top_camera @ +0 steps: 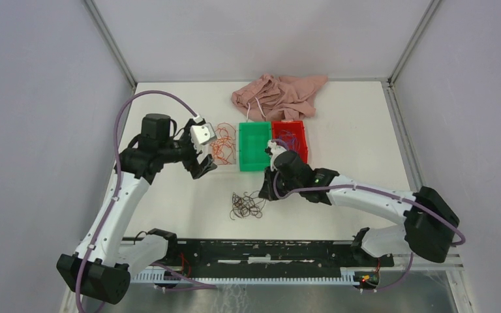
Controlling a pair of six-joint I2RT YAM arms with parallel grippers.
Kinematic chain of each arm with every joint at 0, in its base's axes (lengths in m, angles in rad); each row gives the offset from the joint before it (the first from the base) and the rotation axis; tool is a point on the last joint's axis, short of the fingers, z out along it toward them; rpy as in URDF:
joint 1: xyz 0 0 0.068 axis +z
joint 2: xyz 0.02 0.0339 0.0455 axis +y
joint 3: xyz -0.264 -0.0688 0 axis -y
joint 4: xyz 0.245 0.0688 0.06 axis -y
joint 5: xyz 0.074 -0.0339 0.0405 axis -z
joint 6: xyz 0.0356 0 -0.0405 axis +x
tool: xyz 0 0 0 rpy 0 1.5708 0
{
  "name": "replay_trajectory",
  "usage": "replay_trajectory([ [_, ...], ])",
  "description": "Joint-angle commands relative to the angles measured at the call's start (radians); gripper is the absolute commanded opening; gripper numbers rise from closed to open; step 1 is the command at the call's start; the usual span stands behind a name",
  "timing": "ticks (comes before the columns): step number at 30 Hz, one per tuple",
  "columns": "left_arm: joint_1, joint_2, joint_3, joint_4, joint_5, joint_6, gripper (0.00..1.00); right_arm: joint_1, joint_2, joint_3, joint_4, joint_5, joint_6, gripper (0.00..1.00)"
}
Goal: Untangle the cables
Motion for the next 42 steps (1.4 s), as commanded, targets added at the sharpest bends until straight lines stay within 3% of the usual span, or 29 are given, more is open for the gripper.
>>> replay_trajectory([
  [1,-0.002,-0.046,0.064,0.02,0.129,-0.028,0.95,-0.004,-0.142,0.093,0.191,-0.088,-0.086,0.0],
  [6,-0.004,-0.104,0.041,0.021,0.292,-0.091,0.96,-0.004,-0.187,0.148,0.258,-0.196,-0.114,0.0],
  [14,-0.058,-0.193,-0.074,0.188,0.383,-0.416,0.96,0.005,-0.179,0.212,0.281,-0.241,-0.143,0.0],
  [19,-0.078,-0.194,-0.077,0.193,0.469,-0.45,0.97,0.025,-0.141,0.262,0.217,-0.206,-0.188,0.0],
  [26,-0.114,-0.183,-0.115,0.191,0.431,-0.449,0.96,0.072,-0.113,0.313,0.166,-0.126,-0.244,0.0],
  [42,-0.117,-0.152,-0.132,0.231,0.328,-0.463,0.62,0.133,-0.139,0.327,0.13,-0.045,-0.32,0.0],
])
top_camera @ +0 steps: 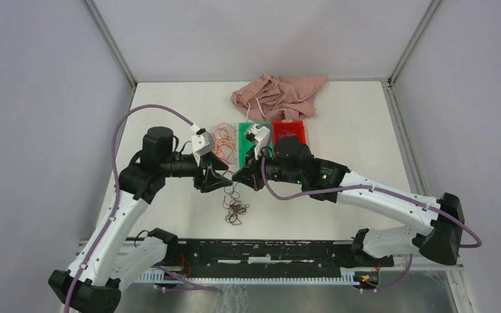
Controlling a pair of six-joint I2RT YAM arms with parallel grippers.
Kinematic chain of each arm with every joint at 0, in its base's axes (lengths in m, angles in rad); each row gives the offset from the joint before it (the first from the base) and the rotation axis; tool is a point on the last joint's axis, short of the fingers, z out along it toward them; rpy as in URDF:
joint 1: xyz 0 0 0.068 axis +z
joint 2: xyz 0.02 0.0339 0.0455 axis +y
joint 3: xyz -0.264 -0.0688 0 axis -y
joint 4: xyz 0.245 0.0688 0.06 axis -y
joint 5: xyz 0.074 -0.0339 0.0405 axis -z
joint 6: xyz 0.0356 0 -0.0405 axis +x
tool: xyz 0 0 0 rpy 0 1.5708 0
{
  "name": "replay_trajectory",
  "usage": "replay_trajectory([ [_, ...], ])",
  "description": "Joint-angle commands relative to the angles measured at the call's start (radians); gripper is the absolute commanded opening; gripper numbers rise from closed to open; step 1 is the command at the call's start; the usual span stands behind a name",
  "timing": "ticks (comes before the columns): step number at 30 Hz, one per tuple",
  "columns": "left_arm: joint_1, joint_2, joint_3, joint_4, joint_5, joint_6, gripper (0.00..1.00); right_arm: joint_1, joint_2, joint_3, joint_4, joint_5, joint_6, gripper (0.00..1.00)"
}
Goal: Untangle the cables
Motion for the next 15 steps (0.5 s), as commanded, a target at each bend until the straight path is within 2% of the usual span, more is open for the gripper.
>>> replay_trajectory([
  [1,-0.006,0.006,0.002,0.074,-0.027,-0.054,0.57,0.017,-0.035,0.026,0.032,0.023,-0.025,0.0],
  [6,-0.005,0.01,0.009,0.076,-0.062,-0.042,0.36,0.022,-0.055,0.018,0.039,0.013,-0.025,0.0],
  [15,-0.006,-0.007,0.012,0.086,-0.089,-0.001,0.19,0.022,-0.05,0.006,0.052,-0.01,-0.001,0.03],
])
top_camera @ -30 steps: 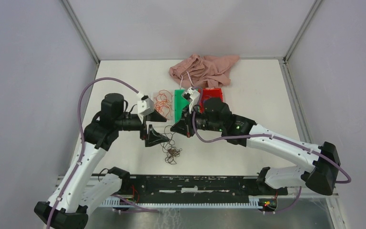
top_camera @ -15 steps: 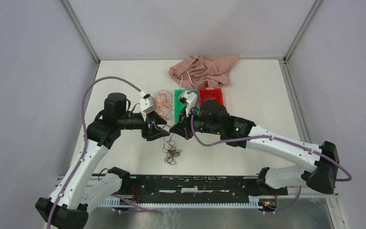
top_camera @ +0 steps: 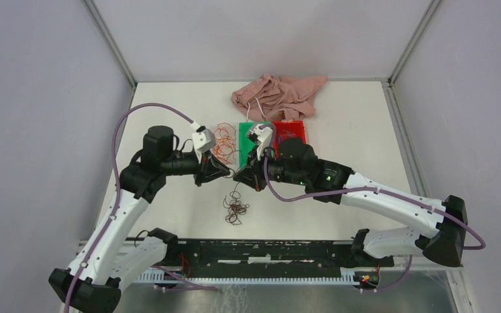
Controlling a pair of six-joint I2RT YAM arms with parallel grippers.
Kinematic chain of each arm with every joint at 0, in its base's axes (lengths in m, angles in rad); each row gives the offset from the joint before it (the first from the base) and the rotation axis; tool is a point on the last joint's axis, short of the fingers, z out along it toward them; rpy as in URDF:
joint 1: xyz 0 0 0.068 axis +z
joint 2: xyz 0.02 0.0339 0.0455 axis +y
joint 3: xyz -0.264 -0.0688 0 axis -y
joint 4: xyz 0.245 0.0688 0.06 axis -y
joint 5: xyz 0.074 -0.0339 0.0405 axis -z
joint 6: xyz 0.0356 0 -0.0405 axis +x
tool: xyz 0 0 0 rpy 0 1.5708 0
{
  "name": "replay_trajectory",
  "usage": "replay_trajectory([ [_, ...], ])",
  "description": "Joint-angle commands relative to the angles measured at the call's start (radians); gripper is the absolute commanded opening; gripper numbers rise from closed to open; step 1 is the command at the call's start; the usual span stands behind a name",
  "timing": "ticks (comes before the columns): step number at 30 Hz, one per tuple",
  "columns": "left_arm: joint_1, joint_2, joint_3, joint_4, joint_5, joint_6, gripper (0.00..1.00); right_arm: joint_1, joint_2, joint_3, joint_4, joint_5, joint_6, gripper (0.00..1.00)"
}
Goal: Untangle the cables
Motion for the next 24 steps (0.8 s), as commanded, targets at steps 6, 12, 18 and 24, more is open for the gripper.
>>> replay_trajectory([
  [6,-0.004,-0.02,0.046,0.05,0.02,0.066,0.03,0.008,-0.01,0.008,0.068,-0.035,0.042,0.17],
  [12,-0.002,-0.043,0.095,0.075,-0.024,0.124,0.03,0.008,-0.021,-0.056,0.184,-0.047,0.117,0.43],
  [18,-0.002,-0.04,0.157,0.119,-0.046,0.12,0.03,0.009,0.076,-0.056,0.299,-0.13,0.175,0.47],
  [24,-0.002,-0.039,0.207,0.119,-0.039,0.109,0.03,0.01,0.156,-0.054,0.364,-0.113,0.173,0.46],
])
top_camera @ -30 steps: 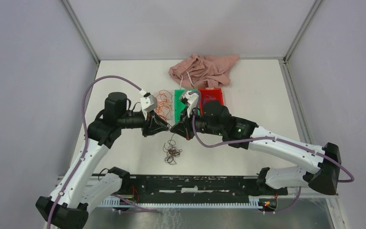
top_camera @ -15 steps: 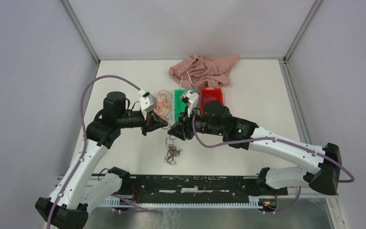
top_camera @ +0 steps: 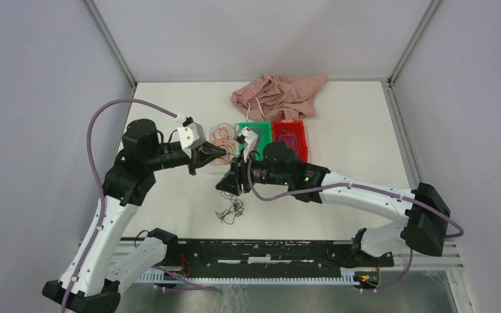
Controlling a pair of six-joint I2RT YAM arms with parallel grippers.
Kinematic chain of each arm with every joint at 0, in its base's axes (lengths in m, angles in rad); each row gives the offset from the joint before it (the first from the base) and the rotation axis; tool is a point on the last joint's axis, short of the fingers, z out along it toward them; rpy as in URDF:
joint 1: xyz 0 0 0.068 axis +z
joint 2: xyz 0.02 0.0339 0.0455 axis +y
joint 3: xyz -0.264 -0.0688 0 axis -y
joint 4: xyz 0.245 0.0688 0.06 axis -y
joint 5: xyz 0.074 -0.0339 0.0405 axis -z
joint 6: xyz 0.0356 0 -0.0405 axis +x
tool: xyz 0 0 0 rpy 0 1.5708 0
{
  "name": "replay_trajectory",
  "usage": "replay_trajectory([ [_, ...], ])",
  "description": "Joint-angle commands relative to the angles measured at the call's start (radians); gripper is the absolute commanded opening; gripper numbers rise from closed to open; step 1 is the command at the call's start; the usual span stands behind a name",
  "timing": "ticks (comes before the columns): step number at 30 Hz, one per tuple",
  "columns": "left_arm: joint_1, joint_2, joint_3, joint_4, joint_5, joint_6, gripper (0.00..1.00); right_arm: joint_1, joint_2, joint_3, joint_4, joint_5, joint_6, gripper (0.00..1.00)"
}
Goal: Untangle the cables
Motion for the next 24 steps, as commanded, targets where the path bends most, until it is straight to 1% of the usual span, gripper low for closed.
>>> replay_trajectory([
  [1,-0.001,-0.008,0.071,0.049,0.002,0.02,0.03,0.006,0.035,0.01,0.119,-0.006,0.014,0.45],
  [7,-0.001,-0.004,0.159,0.018,0.029,0.0,0.03,0.01,0.077,-0.02,0.163,0.033,0.008,0.36],
  [12,-0.001,0.015,0.262,0.001,0.033,-0.007,0.03,0.01,0.119,-0.051,0.222,0.042,0.027,0.34],
  [13,0.0,0.035,0.33,0.017,0.022,-0.019,0.03,0.012,0.145,-0.054,0.248,0.036,0.047,0.34],
  [17,-0.001,0.07,0.426,0.047,0.0,-0.035,0.03,0.013,0.189,-0.061,0.29,0.036,0.073,0.33],
  [21,-0.001,0.093,0.493,0.093,-0.046,-0.039,0.03,0.016,0.214,-0.093,0.332,0.047,0.091,0.33],
  [24,-0.001,0.098,0.521,0.164,-0.107,-0.043,0.03,0.018,0.226,-0.128,0.356,0.061,0.099,0.32],
])
